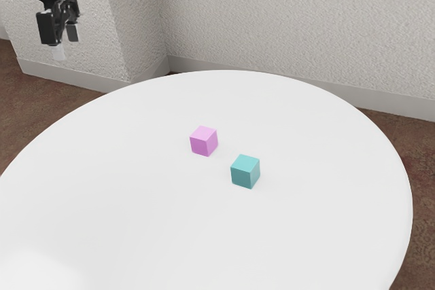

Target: Pick up the blue block with one arm, and put the blue block on the pink block with one arm

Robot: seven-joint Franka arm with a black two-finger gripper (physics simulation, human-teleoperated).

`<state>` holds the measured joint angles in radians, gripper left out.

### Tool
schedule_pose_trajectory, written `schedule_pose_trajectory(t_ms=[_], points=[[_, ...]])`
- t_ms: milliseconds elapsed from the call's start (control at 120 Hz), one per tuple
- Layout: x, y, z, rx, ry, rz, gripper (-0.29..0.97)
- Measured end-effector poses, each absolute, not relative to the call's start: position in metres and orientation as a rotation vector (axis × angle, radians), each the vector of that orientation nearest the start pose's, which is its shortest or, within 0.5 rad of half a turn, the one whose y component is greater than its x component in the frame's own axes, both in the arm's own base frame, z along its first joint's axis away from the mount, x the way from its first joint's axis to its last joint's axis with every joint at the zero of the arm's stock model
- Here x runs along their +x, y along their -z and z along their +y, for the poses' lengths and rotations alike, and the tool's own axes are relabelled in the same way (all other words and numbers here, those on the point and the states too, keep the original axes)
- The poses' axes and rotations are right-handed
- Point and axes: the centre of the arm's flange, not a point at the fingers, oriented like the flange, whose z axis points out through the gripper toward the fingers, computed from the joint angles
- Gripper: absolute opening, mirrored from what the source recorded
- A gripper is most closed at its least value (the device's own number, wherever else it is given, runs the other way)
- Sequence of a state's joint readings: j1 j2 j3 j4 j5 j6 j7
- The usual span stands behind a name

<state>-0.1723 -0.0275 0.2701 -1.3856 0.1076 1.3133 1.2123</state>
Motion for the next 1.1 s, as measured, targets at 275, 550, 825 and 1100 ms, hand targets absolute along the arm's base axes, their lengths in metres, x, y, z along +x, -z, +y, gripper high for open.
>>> schedule_pose_trajectory(t_ms=[275,550,825,1100], points=[[0.471,-0.807,0.093,-2.565,0.103,1.514,0.68],[0.459,-0.824,0.003,-2.394,0.12,1.794,0.68],[0.46,-0.796,0.026,-2.437,0.064,1.789,0.68],[0.355,-0.629,-0.037,-2.35,-0.078,2.063,0.68]])
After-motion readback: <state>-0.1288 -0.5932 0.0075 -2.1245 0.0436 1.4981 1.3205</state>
